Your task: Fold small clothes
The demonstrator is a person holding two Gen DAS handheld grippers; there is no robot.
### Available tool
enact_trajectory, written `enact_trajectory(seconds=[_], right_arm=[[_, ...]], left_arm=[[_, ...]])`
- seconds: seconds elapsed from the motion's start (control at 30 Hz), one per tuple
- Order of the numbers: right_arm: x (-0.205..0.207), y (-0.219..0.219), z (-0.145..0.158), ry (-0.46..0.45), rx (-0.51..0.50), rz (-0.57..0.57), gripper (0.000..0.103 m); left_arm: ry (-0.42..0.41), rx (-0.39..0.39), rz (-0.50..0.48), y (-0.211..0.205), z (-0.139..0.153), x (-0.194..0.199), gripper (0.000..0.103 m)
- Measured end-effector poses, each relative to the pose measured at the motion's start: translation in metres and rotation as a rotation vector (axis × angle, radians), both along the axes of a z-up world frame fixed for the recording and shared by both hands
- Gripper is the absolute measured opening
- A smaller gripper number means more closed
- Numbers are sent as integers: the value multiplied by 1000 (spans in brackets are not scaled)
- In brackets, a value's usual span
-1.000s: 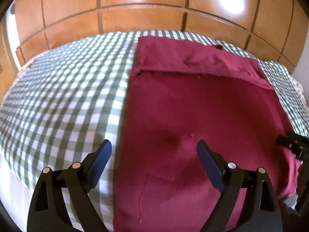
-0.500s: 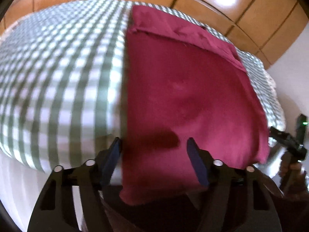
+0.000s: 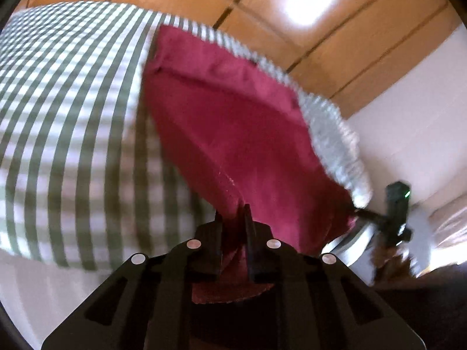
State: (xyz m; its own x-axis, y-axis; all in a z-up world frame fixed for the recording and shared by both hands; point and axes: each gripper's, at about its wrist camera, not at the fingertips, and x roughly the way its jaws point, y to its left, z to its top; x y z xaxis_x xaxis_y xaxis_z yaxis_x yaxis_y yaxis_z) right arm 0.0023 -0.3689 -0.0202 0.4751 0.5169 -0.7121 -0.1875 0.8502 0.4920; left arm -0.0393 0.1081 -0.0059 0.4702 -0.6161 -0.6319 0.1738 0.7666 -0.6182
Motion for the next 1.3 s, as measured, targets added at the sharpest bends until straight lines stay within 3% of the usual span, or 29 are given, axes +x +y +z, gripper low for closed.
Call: enact_trajectory(seconds=[0.17, 0.27, 0.33, 0.37, 0.4, 0.43, 0.47, 0.5, 0.53, 0.7, 0.77, 0.97, 1.13, 1.23, 1.3], right_arm=[[51, -13, 13, -44, 106, -91, 10], [89, -24, 8, -25, 158, -165, 10], [110, -28, 6, -18, 165, -216, 16], [116, -30, 7, -22, 180, -229, 26], [119, -34, 8, -25, 217, -240, 63], [123, -36, 13, -34, 257, -258, 85], [122, -41, 17, -54, 268, -280, 89], [117, -45, 22, -79, 259, -295, 93], [112, -47, 23, -92, 252, -294, 95], [74, -63, -6, -38, 150, -337, 97], [59, -64, -22, -10, 118, -351, 97], [62, -50, -27, -62, 29, -312, 91], [80, -35, -38, -72, -8, -270, 79], [87, -25, -48, -68, -39, -253, 72], [88, -18, -50, -83, -63, -247, 72]], left_arm=[[-15, -132, 42, 7, 11, 51, 11], [2, -145, 94, 10, 8, 88, 11], [30, -151, 156, 16, 6, 114, 11], [44, -142, 188, 18, 4, 126, 15], [59, -135, 223, 21, 1, 133, 20], [85, -149, 267, 26, -2, 139, 40], [95, -170, 301, 32, -3, 141, 70], [90, -174, 334, 37, -2, 140, 81], [68, -159, 378, 43, -1, 137, 85], [71, -19, 371, 48, -13, 118, 85], [72, 83, 353, 40, -21, 103, 85], [23, 286, 269, 13, -35, 86, 85], [11, 301, 256, 2, -37, 95, 84], [15, 305, 223, -6, -42, 98, 71], [19, 306, 220, -9, -44, 100, 70]])
